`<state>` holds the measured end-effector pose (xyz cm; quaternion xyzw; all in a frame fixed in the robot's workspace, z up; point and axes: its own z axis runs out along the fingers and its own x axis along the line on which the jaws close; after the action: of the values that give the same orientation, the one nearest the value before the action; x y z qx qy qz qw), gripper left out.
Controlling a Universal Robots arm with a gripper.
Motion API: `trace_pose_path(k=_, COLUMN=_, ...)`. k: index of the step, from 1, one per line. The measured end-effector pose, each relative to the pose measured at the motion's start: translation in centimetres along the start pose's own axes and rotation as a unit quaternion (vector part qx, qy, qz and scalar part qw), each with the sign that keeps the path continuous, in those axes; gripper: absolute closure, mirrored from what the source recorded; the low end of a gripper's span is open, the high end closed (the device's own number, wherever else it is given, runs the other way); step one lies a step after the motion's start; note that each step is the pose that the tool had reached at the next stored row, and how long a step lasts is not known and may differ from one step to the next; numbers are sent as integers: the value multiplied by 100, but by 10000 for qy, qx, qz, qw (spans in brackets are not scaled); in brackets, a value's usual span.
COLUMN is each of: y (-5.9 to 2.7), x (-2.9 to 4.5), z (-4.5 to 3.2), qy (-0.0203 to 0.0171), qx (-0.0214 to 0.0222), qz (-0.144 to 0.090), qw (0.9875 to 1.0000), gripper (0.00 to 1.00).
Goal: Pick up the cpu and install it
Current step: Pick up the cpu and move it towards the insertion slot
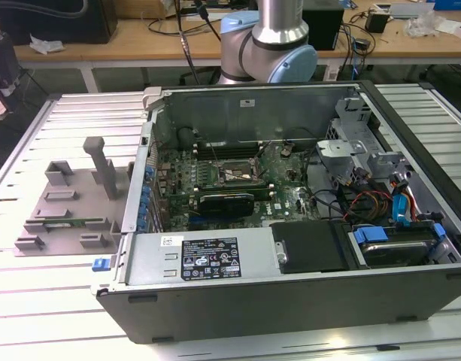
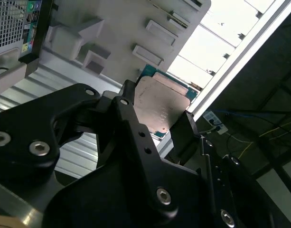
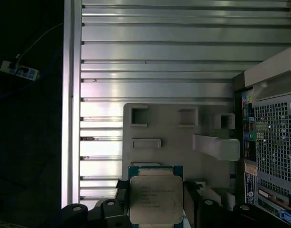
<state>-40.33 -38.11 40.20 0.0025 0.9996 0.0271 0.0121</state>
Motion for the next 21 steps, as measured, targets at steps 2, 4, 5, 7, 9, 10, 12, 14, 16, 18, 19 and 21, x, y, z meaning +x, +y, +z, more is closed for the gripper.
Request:
trace_pose_path(k=2, y=0, x=-63, z=1, qy=0, qx=0, qz=0, qw=10000, gripper=46)
trace_pose_path(k=4, y=0, x=-119, z=3, qy=0, qx=0, qz=0, qw=10000, gripper=46)
trace_pose_path(k=5, y=0, x=-136, z=4, qy=0, qx=0, qz=0, qw=10000, gripper=46)
trace_pose_path(k=7, y=0, x=-173, z=5, qy=0, qx=0, qz=0, qw=10000, gripper=46)
trace_pose_path(k=9, y=0, x=-230, z=6, qy=0, qx=0, qz=0, qw=10000, gripper=46)
trace_pose_path(k=10, y=0, x=-251, z=6, qy=0, qx=0, qz=0, qw=10000, gripper=46)
trace_pose_path(k=12, y=1, x=-355, z=9, qy=0, qx=0, qz=0, qw=10000, gripper=46)
trace_pose_path(k=14, y=1, x=-431, z=10, qy=0, qx=0, qz=0, qw=10000, gripper=46)
trace_pose_path(k=16, y=2, x=-534, z=13, qy=0, qx=0, qz=0, qw=10000, gripper=46)
trace_pose_path(k=18, y=2, x=-654, z=16, qy=0, qx=0, qz=0, qw=10000, gripper=46)
trace_pose_path(k=19, y=2, x=-694, z=17, qy=0, qx=0, qz=0, qw=10000, gripper=46)
trace_pose_path(k=21, y=3, x=-759, z=18, qy=1, qx=0, qz=0, qw=10000, gripper=46)
